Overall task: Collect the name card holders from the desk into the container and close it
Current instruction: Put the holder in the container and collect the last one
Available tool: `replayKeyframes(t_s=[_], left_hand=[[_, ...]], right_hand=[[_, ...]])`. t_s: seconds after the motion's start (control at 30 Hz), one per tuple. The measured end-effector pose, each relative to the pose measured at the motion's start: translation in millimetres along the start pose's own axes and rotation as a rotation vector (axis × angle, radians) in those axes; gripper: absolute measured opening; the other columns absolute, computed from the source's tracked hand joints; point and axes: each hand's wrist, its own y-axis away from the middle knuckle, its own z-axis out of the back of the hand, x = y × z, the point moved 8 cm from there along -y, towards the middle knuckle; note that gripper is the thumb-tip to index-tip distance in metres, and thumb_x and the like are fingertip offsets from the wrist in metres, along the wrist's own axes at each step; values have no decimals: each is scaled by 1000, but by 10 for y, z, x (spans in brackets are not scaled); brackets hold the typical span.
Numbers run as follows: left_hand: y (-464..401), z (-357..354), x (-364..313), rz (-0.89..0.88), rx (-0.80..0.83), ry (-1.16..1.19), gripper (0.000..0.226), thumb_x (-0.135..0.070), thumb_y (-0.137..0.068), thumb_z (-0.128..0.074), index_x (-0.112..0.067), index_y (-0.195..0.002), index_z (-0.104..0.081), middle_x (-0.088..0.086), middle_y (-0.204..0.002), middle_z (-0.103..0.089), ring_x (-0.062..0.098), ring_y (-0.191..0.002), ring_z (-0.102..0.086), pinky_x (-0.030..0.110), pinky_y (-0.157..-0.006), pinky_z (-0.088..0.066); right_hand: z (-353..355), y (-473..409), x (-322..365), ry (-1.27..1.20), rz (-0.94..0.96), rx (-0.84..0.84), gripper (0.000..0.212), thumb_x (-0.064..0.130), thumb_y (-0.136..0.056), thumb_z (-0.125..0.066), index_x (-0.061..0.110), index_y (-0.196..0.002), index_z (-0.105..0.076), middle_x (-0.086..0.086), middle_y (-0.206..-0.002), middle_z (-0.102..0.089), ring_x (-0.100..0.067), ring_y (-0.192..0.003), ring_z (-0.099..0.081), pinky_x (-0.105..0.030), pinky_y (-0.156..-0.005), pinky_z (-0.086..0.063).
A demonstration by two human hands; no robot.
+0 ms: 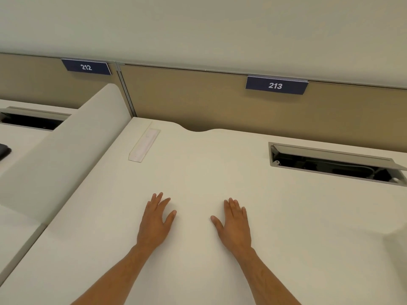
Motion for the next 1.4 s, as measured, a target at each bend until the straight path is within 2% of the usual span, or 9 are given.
replayKeyframes(t_s=[0.27, 0.47, 0.63, 0.73, 0.87, 0.93, 1.17, 1.27, 1.4], left_hand=[[-847, 210, 314, -25, -56, -71, 46, -30, -95, -61, -12, -137, -54, 8, -158, -32, 20, -151, -14, 34, -122, -8], [-1452, 487, 418, -87, -175, -274, 50, -24, -91, -65, -3, -135, -53, 21, -157, -30, 35, -150, -14, 46, -121, -10], [-1881, 679, 543, 18, -212, -384, 55, -20, -94, -60, -3, -143, -42, 25, -160, -17, 39, -150, -5, 46, -120, 1], [-2056, 705, 691, 125, -155, -401, 54, -13, -97, -54, -3, -147, -37, 29, -159, -14, 42, -149, -8, 48, -120, -5], [-2118, 677, 812, 228, -76, -324, 39, -10, -97, -48, 2, -134, -53, 24, -147, -43, 45, -128, -46, 53, -107, -39], [-2062, 700, 812, 257, -94, -280, 36, -10, -96, -49, 1, -129, -58, 20, -139, -53, 44, -117, -55, 52, -99, -46], [-1709, 736, 714, 321, -240, -82, 30, -6, -96, -50, -4, -120, -67, 18, -127, -64, 41, -114, -60, 48, -99, -48], [-1473, 689, 607, 371, -314, 116, 25, -1, -93, -54, -1, -112, -71, 20, -115, -70, 36, -108, -64, 38, -97, -47], [-1089, 469, 559, 528, -326, 518, 19, -3, -88, -65, -8, -103, -75, 13, -96, -75, 23, -90, -70, 29, -89, -51]], right_hand=[[-102, -361, 211, 74, 0, -65, 76, 62, -98, -16, 13, -156, -15, -3, -165, -9, -14, -152, 3, -35, -121, 13], [-128, -375, 208, 82, -11, -102, 76, 62, -97, -15, 14, -156, -17, -1, -165, -11, -11, -152, 2, -32, -120, 14], [-113, -366, 226, 105, -12, -105, 77, 62, -97, -13, 14, -156, -17, 0, -165, -11, -10, -151, 3, -32, -120, 13], [-104, -371, 219, 107, -14, -106, 78, 63, -96, -10, 15, -156, -17, 1, -165, -11, -9, -151, 4, -32, -120, 13], [-91, -373, 223, 77, -22, -124, 79, 64, -95, -13, 14, -155, -22, 0, -164, -15, -10, -151, 0, -32, -120, 11], [-94, -377, 219, 79, -26, -117, 79, 64, -94, -11, 15, -156, -21, 1, -164, -14, -9, -151, 1, -31, -120, 12], [-83, -375, 213, 60, -32, -112, 79, 65, -94, -11, 15, -155, -21, 1, -164, -15, -8, -151, -1, -29, -120, 13], [-70, -358, 202, 21, -28, -105, 76, 63, -96, -15, 15, -155, -24, 2, -163, -17, -7, -151, -2, -26, -119, 15], [10, -281, 182, -156, -32, -104, 64, 51, -100, -37, 15, -152, -31, 5, -161, -25, 2, -146, -6, -19, -117, 15]])
